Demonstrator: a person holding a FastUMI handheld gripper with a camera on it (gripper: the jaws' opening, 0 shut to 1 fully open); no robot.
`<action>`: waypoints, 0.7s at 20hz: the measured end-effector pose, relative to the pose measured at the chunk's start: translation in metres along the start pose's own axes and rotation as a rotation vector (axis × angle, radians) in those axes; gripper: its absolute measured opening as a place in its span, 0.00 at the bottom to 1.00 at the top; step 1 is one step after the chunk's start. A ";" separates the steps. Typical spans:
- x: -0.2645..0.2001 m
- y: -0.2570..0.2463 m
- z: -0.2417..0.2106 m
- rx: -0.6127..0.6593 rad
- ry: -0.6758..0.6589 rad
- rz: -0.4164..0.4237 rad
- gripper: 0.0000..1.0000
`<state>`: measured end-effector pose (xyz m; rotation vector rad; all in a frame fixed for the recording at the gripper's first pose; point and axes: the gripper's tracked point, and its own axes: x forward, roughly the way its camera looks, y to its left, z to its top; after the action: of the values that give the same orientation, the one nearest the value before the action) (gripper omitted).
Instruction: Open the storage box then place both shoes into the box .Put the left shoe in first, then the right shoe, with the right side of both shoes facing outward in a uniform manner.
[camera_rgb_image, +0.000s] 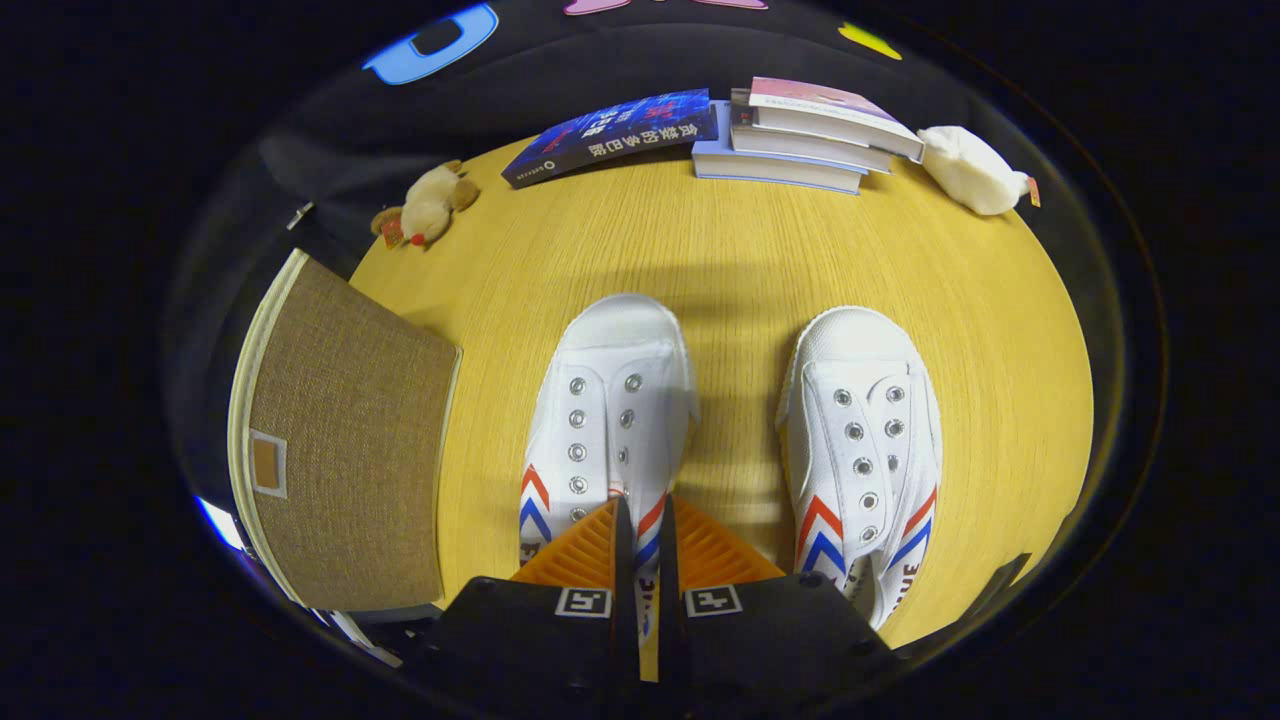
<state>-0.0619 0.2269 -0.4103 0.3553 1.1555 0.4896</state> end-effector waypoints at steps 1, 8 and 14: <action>-0.004 0.000 0.001 -0.003 -0.010 -0.011 0.12; -0.050 0.026 0.019 0.082 -0.044 0.056 0.08; -0.127 0.072 0.074 0.083 -0.131 0.094 0.08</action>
<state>-0.0470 0.2175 -0.2473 0.5086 1.0371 0.4942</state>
